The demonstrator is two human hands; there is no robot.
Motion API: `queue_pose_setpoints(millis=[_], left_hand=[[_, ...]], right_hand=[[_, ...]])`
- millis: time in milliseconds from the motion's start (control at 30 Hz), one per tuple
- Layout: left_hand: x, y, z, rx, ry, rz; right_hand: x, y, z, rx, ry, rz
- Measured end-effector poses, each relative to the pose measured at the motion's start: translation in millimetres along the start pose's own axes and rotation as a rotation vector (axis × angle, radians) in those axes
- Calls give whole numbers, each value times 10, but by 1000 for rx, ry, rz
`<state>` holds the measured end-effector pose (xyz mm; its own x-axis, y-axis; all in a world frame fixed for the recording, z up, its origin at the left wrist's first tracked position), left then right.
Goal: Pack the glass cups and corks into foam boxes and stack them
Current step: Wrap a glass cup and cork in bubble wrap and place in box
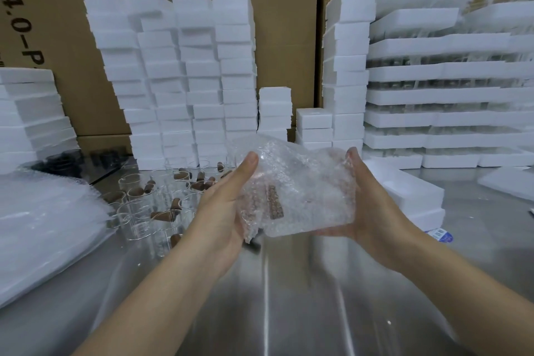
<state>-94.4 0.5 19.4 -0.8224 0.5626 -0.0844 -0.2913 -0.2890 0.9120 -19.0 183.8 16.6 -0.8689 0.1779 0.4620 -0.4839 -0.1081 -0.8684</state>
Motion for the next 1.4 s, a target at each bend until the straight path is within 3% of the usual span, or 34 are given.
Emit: queue_pose_setpoints(millis=[67,167,333,467,567,733,833,1033,1233,1400], left_hand=[[-11,-24,28,1,8,-9],[-23,-24,41,88,40,54],[-43,-71,99,163,17,53],[-36,-73,84,187,38,36],[-30,-95,101,218,40,3],[-12,-164,103,248,63,-47],[7,-206,103,223,60,-82],[-27,-307,303,137,-127,-186],[-73,-316,338,187,-71,-134],[-77,-283,271,180,17,-82]], right_hand=[[-45,23,163,101,-99,57],[-97,30,345,47,-237,54],[-56,62,253,-261,-104,-18],[13,-65,82,-251,40,-74],[36,-119,-63,-131,127,-25],[39,-76,-74,324,232,24],[21,-94,-18,384,230,4],[36,-231,-75,104,254,-196],[-59,-427,-41,-295,280,-422],[-111,-434,77,-506,255,-465]])
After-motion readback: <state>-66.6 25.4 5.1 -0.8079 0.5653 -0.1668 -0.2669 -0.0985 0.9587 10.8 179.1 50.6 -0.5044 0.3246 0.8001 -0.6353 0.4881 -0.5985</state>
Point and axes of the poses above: each hand's wrist, its own x-axis towards the middle knuckle, its own z-axis out of the palm, y = z × x, the point moved 8 cm from there along x, towards the middle knuckle, and after that the axes turned 15 degrees about -z, right-handed, at the moved point
